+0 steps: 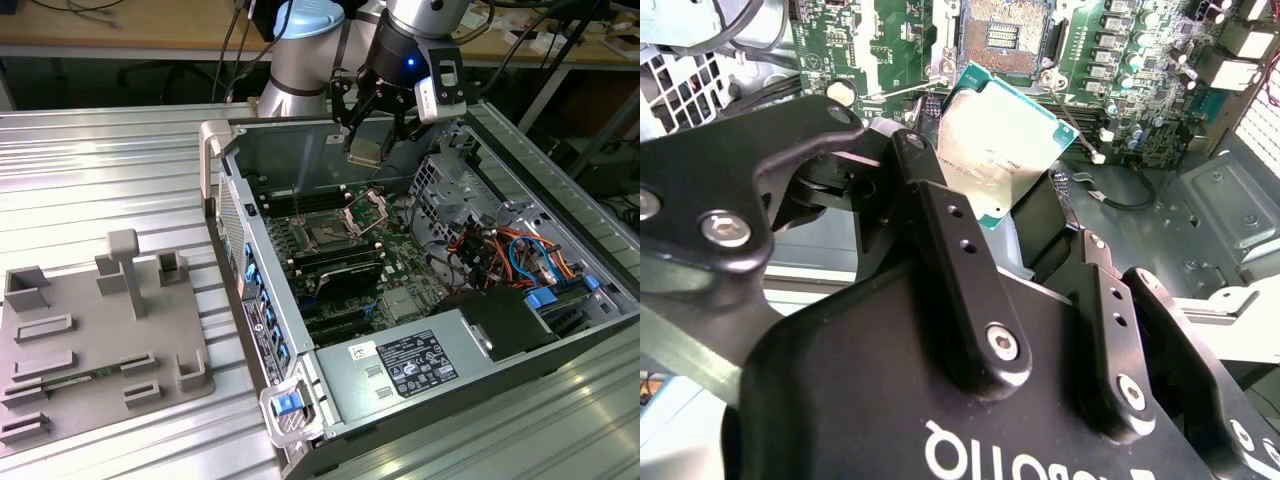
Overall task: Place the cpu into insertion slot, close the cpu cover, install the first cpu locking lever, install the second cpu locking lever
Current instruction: 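Place the cpu into insertion slot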
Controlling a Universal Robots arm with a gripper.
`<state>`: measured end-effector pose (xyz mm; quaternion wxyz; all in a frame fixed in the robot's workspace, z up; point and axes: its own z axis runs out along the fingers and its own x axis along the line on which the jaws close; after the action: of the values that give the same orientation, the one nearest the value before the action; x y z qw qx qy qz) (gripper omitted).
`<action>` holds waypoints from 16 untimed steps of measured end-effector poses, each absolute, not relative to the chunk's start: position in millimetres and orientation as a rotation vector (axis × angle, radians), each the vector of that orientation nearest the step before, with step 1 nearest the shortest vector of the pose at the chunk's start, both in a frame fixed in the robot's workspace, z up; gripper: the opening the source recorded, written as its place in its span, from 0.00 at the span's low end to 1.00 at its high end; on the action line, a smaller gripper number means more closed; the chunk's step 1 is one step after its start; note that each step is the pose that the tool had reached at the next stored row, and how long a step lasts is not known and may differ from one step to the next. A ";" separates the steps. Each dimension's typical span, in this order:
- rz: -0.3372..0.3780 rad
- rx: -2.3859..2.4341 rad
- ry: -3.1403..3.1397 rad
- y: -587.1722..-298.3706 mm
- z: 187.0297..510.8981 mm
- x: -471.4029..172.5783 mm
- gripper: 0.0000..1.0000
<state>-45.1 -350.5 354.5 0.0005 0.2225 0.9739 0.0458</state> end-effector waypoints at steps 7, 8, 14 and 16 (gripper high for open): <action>0.144 0.703 3.057 -350.4 354.5 -45.1 0.55; 0.144 0.704 3.057 -350.5 354.5 -45.1 0.55; 0.144 0.708 3.056 -350.5 354.5 -45.1 0.55; 0.144 0.710 3.055 -350.4 354.5 -45.1 0.55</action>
<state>-45.1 -350.4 354.5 0.0007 0.2263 0.9730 0.0458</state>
